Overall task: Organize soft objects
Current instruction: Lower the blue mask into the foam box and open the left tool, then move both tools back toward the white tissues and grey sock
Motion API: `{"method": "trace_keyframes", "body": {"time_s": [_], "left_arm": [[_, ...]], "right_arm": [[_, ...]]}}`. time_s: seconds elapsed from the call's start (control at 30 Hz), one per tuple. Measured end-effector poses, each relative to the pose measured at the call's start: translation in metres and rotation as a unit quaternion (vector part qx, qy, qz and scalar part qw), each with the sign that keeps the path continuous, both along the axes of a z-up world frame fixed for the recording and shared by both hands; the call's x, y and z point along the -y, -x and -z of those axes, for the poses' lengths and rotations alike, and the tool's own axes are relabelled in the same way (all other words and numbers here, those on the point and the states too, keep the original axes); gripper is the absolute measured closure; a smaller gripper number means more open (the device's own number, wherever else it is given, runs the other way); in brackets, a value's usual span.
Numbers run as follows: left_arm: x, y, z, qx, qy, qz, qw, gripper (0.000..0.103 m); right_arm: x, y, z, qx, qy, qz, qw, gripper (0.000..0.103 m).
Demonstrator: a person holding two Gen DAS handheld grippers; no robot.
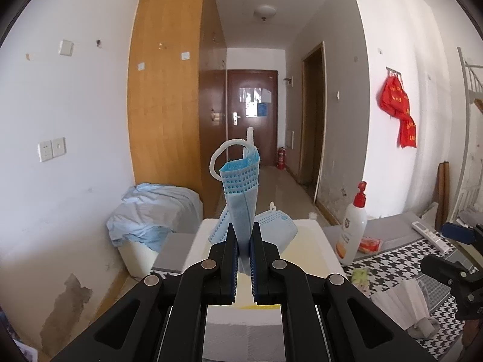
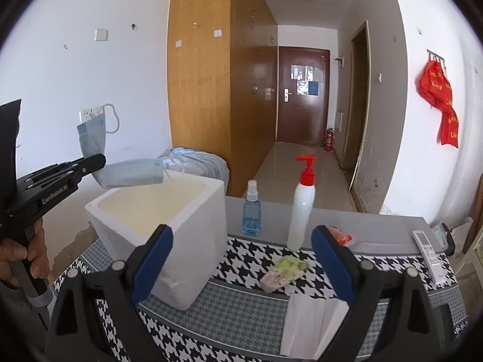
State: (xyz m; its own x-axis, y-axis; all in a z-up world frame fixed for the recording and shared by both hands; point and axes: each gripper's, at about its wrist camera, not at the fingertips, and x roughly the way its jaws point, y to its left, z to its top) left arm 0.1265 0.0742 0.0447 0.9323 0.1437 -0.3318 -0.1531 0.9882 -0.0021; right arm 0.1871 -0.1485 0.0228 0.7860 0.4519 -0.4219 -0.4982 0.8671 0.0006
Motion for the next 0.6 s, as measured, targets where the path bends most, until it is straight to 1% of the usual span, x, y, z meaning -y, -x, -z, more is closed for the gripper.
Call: {"method": "trace_keyframes", "body": {"time_s": [0.13,0.2,0.23,0.27,0.3,0.33,0.37,0.47,0.6], "left_arm": [[0.003,-0.008,0.003,-0.01,0.001,0.002,0.9999,0.096],[0.003,-0.012,0.005,-0.017,0.004,0.002,0.9999,0.093],[0.003,-0.013,0.006,-0.02,0.004,0.002,0.9998,0.087],[0.003,-0.015,0.006,-0.022,0.005,0.002,0.9997,0.071],[0.004,-0.016,0.007,-0.024,0.005,0.001,0.9997,0.059],[0.004,-0.016,0.008,-0.024,0.006,0.001,0.9997,0.036],[0.004,-0.015,0.008,-0.019,0.008,0.0,0.9998,0.025],[0.007,-0.014,0.008,-0.016,0.008,-0.003,0.9998,0.015],[0.014,-0.01,0.006,-0.007,0.008,0.004,0.9999,0.006]], "right_arm": [[0.007,0.001,0.002,-0.002,-0.001,0.009,1.0,0.008],[0.01,0.001,0.003,-0.002,-0.001,0.013,1.0,0.008],[0.011,0.002,0.003,-0.003,-0.001,0.015,1.0,0.008],[0.012,0.002,0.003,-0.003,-0.001,0.016,1.0,0.008],[0.014,0.003,0.003,-0.002,-0.001,0.017,1.0,0.008],[0.014,0.003,0.003,-0.002,0.0,0.019,1.0,0.008],[0.016,0.003,0.003,-0.002,-0.001,0.02,1.0,0.008],[0.02,0.003,0.002,-0.002,-0.003,0.024,1.0,0.008],[0.026,0.004,0.002,-0.001,-0.006,0.026,1.0,0.008]]}}
